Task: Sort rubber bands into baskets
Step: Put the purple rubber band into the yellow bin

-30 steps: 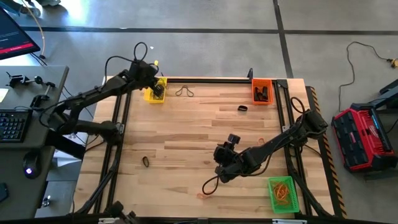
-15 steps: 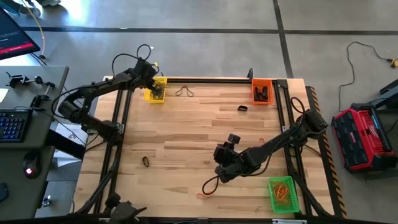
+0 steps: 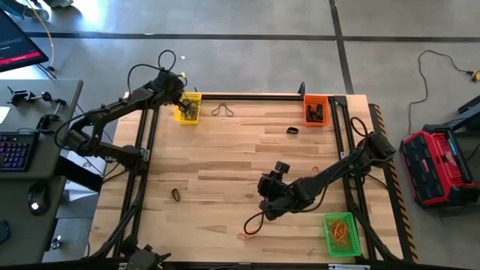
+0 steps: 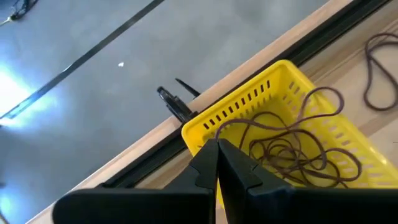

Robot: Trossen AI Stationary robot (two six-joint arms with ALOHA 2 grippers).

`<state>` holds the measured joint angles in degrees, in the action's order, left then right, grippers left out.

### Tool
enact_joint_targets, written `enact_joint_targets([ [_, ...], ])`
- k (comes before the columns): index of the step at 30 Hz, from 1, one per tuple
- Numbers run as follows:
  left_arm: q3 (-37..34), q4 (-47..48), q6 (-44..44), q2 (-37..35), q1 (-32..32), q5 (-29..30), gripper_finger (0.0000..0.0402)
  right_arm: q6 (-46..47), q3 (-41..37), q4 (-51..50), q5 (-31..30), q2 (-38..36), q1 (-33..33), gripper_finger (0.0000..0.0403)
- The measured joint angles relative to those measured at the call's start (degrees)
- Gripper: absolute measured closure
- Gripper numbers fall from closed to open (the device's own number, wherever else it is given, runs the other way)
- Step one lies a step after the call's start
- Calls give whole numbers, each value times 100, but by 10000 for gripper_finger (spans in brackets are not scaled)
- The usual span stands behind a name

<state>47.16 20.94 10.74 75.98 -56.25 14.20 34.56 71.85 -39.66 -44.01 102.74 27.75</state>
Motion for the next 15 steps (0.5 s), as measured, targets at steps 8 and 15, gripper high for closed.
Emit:
enact_joint_targets([
  [8,0,31,-10,-24,46,-105,401,-1,0,-1,0,0,0,261],
  [15,0,-200,5,-26,44,-154,401,-1,0,-48,0,0,0,261],
])
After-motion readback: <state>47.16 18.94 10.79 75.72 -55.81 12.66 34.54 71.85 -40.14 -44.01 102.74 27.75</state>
